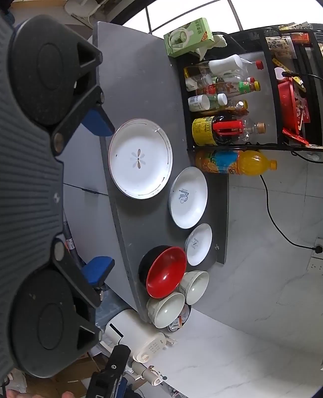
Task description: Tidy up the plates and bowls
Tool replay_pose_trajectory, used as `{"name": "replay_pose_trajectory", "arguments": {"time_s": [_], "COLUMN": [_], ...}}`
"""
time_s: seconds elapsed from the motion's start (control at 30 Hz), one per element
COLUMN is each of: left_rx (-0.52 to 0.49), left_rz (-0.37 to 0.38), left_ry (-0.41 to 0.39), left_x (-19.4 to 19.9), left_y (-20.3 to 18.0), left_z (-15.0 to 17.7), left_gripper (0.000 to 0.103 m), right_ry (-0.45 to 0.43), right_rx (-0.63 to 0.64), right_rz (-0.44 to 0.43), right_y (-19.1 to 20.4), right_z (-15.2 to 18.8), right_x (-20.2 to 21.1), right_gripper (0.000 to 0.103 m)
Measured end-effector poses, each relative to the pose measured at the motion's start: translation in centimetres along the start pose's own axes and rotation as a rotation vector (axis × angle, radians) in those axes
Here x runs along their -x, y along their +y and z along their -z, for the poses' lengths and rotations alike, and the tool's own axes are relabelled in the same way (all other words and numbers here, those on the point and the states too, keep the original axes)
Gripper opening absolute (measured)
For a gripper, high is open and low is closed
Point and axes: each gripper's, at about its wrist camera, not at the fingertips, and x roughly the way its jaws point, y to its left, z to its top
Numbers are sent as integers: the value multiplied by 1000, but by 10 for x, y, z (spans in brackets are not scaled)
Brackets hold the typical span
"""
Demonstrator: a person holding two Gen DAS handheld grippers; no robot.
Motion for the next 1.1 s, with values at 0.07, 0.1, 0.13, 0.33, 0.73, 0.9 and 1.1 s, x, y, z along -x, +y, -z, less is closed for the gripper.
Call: {"name": "replay_pose_trajectory", "arguments": {"time_s": [0.07,0.1,0.13,0.33,0.73,0.9,1.1], "left_rx": [3,3,3,9,11,12,11], "left_rz": [-1,-1,-2,-11,-11,-11,-11], "left_ry": [3,5,6,3,-1,-3,-9], "left_x": [0,1,1,4,7,9,10], "left_y": [-1,-2,-2,-3,-4,-5,-6], "left_z": [1,2,2,5,5,5,3], "left_gripper": [102,102,102,102,102,102,102], "right_ry": [-5,-7,-7,7,3,-2,-9], "right_rx": [12,12,10,-4,-3,-8,-6], "right_rz": [-7,-11,-13,-17,-11,-7,0], "right_y": [1,-1,-2,-6,-6,-6,-7], "right_z": [0,1,1,-1,0,2,2], "right_x": [3,4,4,3,5,5,4], "right_gripper": [103,103,103,103,103,103,103]}}
